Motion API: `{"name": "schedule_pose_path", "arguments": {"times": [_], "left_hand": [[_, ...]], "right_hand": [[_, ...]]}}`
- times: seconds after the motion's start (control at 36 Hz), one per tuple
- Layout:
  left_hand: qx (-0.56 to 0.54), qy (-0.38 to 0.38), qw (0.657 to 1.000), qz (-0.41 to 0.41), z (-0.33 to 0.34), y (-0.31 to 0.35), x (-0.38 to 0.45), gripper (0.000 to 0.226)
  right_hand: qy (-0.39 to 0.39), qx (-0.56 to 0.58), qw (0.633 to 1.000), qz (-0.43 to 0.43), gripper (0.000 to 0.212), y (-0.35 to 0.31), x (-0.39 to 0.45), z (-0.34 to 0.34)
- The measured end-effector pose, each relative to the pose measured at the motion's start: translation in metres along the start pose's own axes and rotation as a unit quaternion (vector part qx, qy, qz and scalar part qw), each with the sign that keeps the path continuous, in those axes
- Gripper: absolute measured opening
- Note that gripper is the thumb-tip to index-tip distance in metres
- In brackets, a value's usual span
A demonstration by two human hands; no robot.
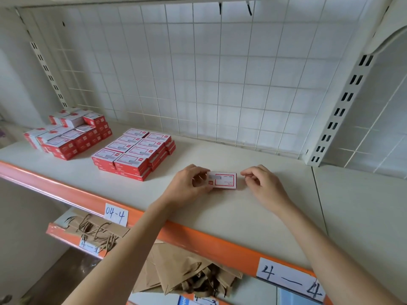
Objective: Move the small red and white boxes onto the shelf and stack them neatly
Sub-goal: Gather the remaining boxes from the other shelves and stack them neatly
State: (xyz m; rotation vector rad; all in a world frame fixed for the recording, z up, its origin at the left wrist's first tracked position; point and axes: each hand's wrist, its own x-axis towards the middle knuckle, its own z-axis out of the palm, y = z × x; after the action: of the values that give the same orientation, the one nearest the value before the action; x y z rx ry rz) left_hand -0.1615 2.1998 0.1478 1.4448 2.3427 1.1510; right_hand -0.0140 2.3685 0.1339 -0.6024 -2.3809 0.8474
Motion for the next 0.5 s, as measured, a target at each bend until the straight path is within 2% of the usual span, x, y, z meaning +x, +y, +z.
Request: {"name": "schedule_pose_path", "arguments": {"times": [0.11,0.28,0.44,0.5], "left_hand": [[0.015,-0.003,1.0,0.002,0.0011,0.0,-0.0001,0.046],[0.033,0.025,0.999,0.0,0.0045,0.0,-0.0006,0.035],[0.057,0.018,0.998,-0.036,0.0075,0.0015,0.0001,0.041],[0.06,0.015,0.998,-0.029,0.0071,0.0023,-0.0003,0.036]], "right_hand": [[-0.002,0.0,1.0,-0.002,0.019,-0.0003,-0.0008,-0.0002],[-0.006,0.005,1.0,0.004,0.019,-0.0013,-0.001,-0.0004],[-0.014,-0.004,1.0,0.005,0.021,-0.0029,-0.0014,-0.0015],[-0.016,-0.004,1.0,0.005,0.02,-0.003,-0.0015,-0.0014]]}}
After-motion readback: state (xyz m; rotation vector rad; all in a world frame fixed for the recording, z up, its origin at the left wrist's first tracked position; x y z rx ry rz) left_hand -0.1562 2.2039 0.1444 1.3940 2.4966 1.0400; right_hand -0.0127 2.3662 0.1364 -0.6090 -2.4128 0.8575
